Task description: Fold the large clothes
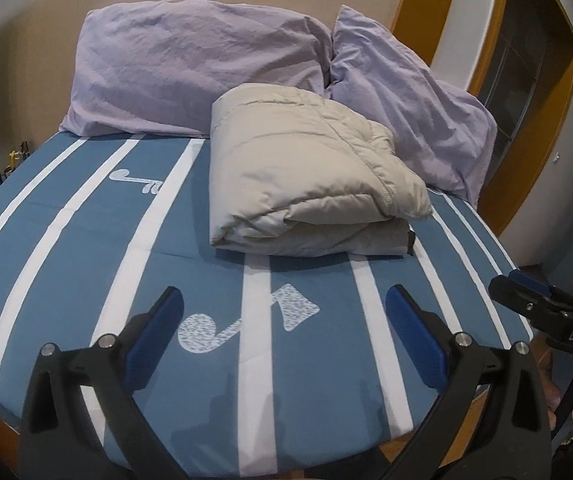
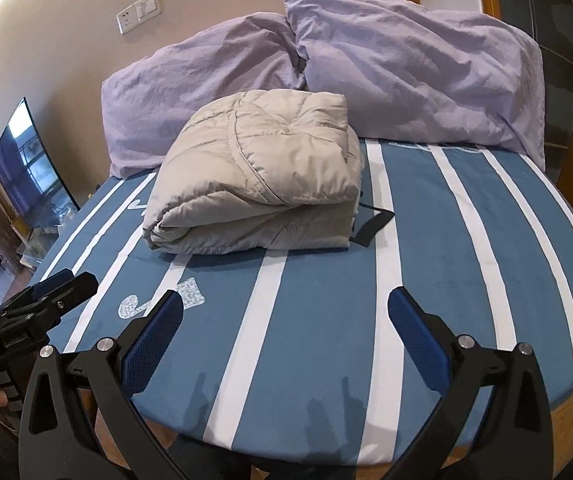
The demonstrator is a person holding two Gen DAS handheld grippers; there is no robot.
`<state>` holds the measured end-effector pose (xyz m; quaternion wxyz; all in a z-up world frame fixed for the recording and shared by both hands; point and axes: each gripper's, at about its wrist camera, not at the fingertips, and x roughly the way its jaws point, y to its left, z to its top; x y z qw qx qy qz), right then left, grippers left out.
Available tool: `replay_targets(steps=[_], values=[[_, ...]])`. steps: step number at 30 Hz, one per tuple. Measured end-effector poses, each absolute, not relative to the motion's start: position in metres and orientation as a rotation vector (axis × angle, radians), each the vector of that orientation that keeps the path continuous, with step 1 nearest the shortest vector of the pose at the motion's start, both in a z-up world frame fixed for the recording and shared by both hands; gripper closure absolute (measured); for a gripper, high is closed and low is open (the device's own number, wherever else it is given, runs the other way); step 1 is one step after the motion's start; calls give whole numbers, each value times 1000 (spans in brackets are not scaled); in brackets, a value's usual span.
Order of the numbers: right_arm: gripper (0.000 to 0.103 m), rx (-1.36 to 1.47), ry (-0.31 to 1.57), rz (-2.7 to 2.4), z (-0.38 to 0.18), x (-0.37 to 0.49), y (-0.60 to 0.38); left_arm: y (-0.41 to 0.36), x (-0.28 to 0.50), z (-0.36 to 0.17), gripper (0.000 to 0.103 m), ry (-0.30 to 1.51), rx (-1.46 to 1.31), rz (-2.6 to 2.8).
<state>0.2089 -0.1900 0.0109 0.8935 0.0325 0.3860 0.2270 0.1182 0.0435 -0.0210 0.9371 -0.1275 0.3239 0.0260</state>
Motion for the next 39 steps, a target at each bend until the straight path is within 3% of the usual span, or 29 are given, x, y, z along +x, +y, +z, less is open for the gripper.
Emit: replay_targets(steps=[39], values=[[1, 79, 819, 502, 12, 209, -179, 36, 126, -23, 2, 699, -280, 3]])
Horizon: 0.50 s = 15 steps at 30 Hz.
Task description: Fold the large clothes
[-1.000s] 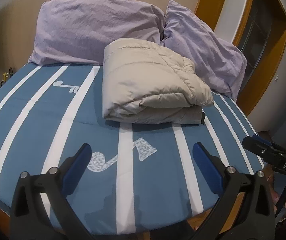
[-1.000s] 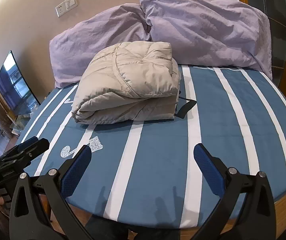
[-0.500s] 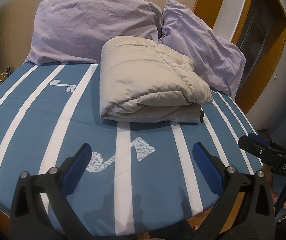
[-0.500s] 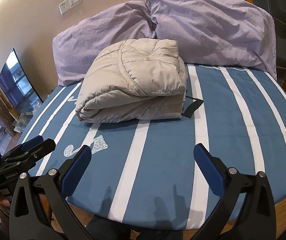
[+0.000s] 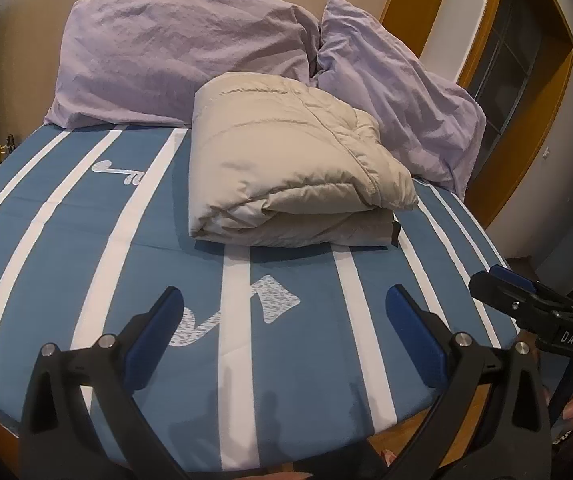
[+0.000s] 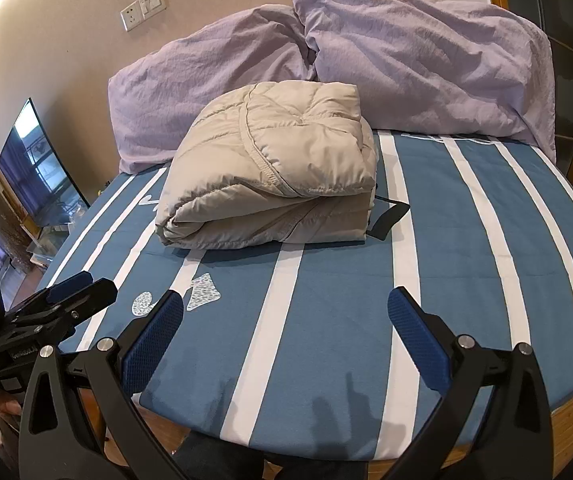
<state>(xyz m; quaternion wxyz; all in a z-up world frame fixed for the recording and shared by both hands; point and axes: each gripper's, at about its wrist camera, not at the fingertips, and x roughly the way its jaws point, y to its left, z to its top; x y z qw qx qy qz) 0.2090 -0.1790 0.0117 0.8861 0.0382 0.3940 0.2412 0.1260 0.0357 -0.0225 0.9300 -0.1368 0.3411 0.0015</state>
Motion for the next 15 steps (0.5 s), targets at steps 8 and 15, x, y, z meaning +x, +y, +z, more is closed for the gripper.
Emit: replay_targets(steps=[8, 15], values=[[1, 81, 820, 502, 12, 210, -179, 32, 126, -22, 2, 698, -272, -2], [1, 85, 823, 504, 11, 209, -179, 31, 127, -21, 2, 698, -271, -2]])
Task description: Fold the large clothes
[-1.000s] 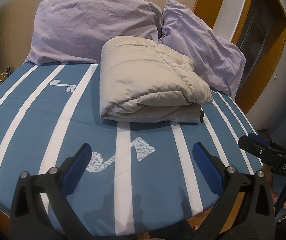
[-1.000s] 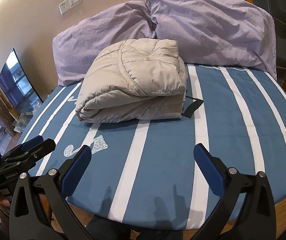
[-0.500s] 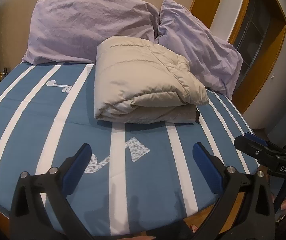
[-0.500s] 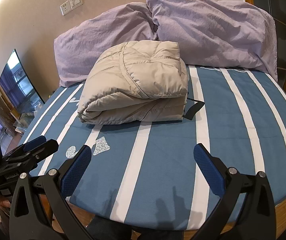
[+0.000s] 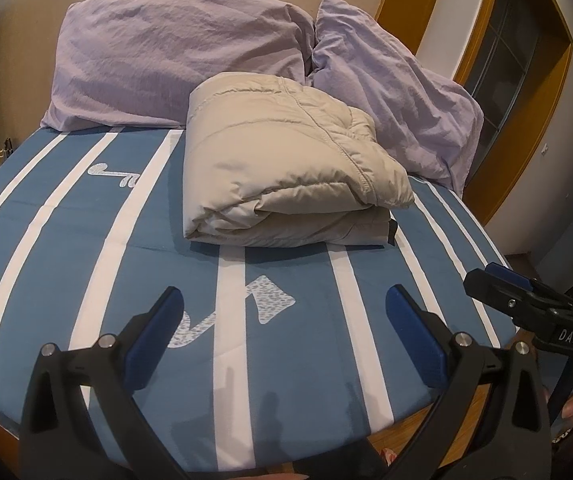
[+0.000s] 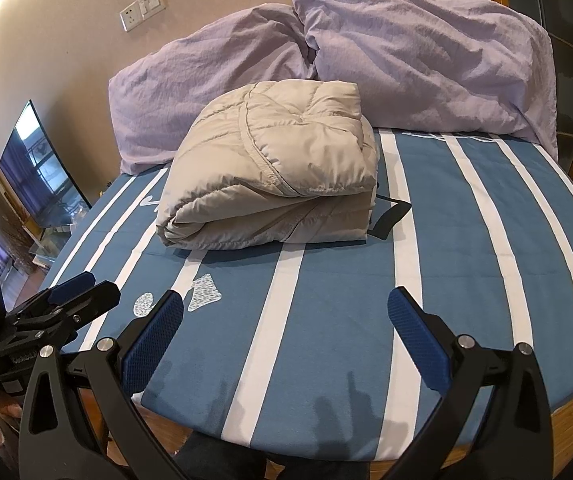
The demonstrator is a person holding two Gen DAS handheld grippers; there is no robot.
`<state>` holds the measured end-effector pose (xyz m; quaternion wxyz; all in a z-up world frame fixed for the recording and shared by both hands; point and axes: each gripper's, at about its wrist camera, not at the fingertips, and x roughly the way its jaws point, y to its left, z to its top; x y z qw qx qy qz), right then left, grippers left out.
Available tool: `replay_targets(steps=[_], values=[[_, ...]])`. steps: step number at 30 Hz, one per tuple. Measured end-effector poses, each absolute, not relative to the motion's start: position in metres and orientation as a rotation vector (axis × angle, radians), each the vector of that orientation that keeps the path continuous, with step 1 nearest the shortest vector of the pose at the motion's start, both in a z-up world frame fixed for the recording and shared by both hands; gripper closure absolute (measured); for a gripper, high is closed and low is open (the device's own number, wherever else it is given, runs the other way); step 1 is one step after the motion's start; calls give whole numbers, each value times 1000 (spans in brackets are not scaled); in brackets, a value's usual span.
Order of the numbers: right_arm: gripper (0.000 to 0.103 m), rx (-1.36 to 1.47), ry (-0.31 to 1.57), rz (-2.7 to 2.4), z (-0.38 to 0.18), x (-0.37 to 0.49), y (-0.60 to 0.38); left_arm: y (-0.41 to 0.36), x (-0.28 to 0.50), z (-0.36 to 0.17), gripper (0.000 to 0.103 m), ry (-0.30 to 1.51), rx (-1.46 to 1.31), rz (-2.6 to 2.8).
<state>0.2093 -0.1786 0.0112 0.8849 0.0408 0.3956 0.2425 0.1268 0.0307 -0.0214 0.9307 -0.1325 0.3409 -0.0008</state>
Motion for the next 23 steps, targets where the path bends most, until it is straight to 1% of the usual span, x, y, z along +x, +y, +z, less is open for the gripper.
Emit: replay_targets(steps=[23], values=[[1, 88, 845, 516, 5, 214, -178, 33, 130, -23, 2, 705, -271, 8]])
